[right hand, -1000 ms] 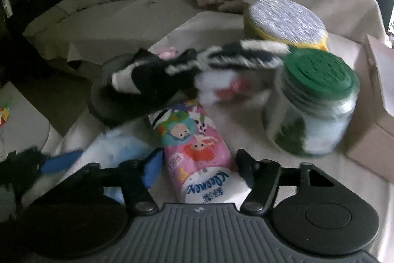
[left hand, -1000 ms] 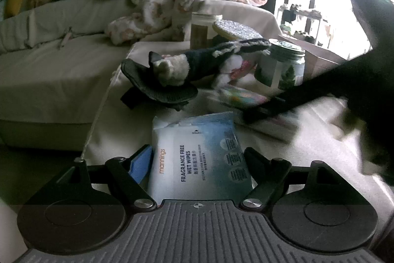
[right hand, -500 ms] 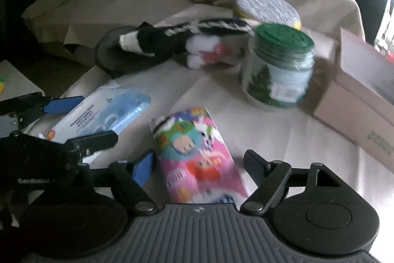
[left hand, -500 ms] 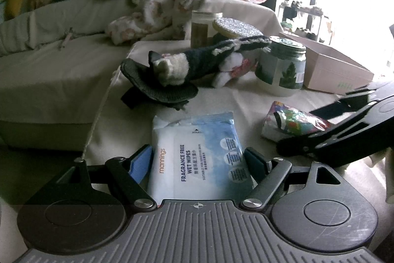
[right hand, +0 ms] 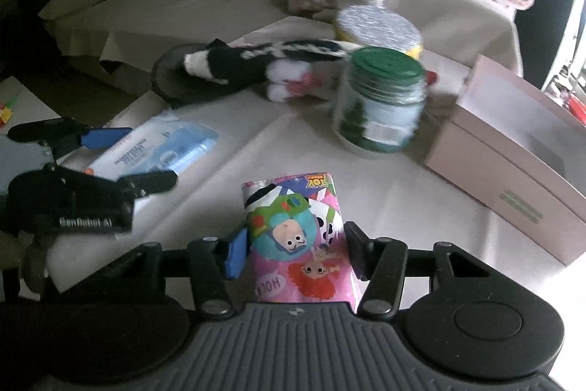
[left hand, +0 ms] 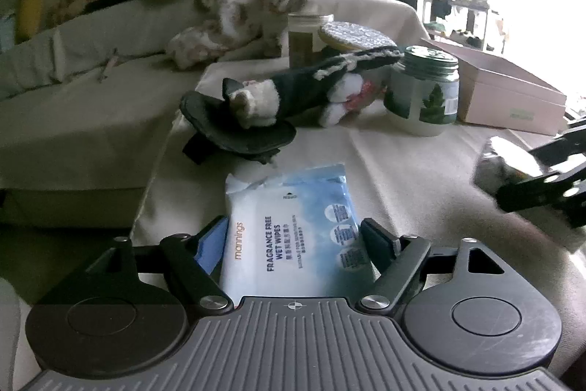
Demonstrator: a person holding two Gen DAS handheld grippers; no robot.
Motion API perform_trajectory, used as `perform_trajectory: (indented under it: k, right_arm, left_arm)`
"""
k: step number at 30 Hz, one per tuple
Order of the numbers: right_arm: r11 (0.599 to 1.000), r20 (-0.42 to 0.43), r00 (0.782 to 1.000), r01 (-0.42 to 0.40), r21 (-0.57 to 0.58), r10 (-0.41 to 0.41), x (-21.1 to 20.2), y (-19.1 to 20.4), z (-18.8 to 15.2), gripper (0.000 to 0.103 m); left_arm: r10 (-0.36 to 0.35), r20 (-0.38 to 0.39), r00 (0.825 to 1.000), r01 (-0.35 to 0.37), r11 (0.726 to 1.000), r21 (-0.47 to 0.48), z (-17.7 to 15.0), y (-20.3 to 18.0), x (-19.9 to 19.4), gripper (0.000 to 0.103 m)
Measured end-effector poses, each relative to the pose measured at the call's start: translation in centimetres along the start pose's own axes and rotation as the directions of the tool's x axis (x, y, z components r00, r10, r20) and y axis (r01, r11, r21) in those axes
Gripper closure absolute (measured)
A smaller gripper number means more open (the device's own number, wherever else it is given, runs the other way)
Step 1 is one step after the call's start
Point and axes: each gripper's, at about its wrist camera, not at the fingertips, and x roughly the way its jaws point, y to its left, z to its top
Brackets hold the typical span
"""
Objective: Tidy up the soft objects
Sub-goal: 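Carry both packs into the pink box and open both grippers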
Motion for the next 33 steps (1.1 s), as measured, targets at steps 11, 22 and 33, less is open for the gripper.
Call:
perform_trajectory:
  k: [11,22,33]
  right_arm:
    - [0.996,0.109,0.991,0.077,0.049,-0.082,-6.9,-4.7,-1.2,0.049]
    - [0.966,0.267,0.938,0.175,0.193,-0.223,-16.7,-13.7,7.5,0.049]
    - [0.886,0.116,0.933,0.276,0.373,-0.339,-8.8,-25.5,9.7,0.033]
  left_arm:
    - [-0.086,0.057,0.995,0.079,0.99,0.114,4.3,-2.9,-4.1,0.023]
    - [-0.416,0.162,0.895,0.363,0.889,0.279,22.0,-10.9,-6.8,0.022]
    - [-0.515,-0.134,0.846,0.525,0.849,0.051,29.3,-16.7,12.1,0.026]
